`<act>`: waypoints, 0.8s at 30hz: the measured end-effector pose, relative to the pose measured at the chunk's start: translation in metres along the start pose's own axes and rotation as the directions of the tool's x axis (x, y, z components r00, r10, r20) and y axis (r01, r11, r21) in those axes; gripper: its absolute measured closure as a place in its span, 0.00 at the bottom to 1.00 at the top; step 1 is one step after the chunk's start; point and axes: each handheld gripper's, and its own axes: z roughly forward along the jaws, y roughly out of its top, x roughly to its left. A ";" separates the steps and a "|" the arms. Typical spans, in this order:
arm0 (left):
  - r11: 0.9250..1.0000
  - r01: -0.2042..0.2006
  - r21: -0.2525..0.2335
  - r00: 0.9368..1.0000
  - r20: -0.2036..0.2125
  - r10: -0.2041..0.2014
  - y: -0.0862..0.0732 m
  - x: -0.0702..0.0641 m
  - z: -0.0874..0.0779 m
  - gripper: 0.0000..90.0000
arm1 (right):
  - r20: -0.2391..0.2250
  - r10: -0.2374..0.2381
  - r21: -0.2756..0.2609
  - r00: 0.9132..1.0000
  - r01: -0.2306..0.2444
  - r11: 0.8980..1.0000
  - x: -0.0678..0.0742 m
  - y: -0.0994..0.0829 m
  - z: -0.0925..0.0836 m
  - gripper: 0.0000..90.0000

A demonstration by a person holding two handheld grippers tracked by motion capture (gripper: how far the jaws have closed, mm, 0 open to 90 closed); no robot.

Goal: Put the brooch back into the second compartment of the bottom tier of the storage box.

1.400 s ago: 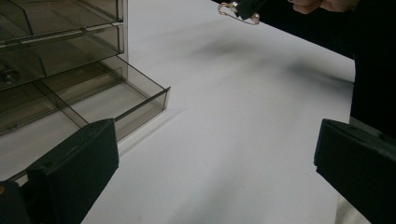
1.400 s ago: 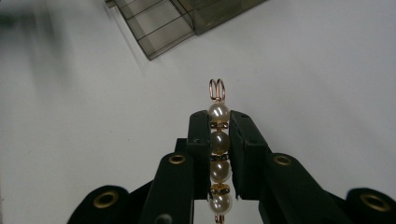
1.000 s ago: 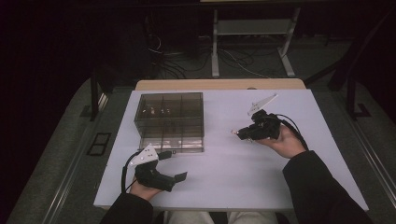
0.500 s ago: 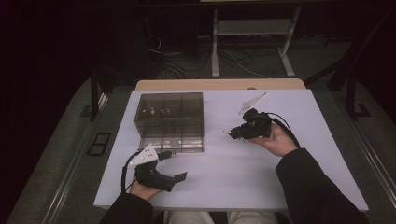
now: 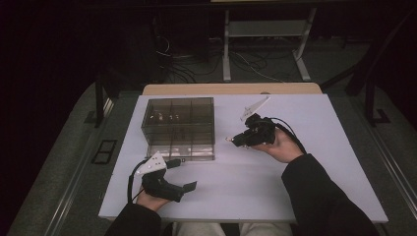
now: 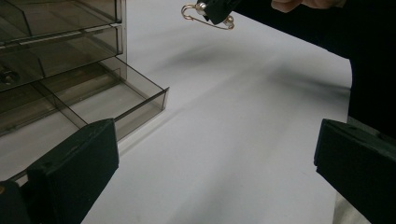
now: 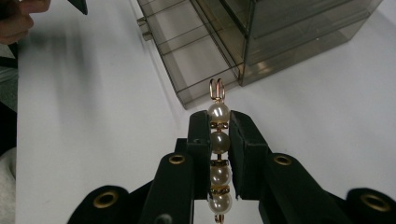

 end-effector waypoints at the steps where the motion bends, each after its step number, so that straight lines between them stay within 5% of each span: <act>1: 1.000 0.000 0.000 1.000 0.000 0.000 0.000 0.000 0.000 0.00 | -0.002 -0.001 0.001 1.000 0.001 1.000 0.001 0.001 0.001 0.87; 24: 1.000 0.009 -0.007 1.000 0.000 -0.009 0.000 0.000 -0.001 0.00 | -0.044 -0.048 0.006 0.998 0.048 0.999 0.010 0.033 0.029 0.87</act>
